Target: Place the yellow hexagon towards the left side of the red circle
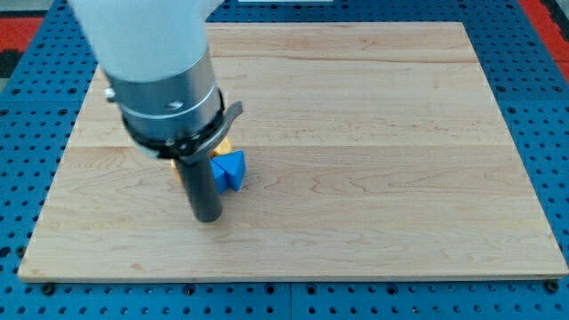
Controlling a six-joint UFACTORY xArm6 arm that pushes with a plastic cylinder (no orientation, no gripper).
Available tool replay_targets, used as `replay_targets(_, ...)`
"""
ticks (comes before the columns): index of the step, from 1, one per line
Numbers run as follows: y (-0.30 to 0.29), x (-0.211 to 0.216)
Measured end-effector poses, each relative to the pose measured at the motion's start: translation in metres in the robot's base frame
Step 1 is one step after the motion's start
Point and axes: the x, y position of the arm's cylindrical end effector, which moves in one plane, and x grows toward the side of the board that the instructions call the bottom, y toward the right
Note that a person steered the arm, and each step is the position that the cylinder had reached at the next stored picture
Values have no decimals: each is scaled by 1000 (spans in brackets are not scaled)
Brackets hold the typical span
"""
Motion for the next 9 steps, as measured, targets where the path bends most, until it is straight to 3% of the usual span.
replay_targets(2, -25, -53)
replay_targets(8, -41, -81)
replay_targets(9, -74, -129)
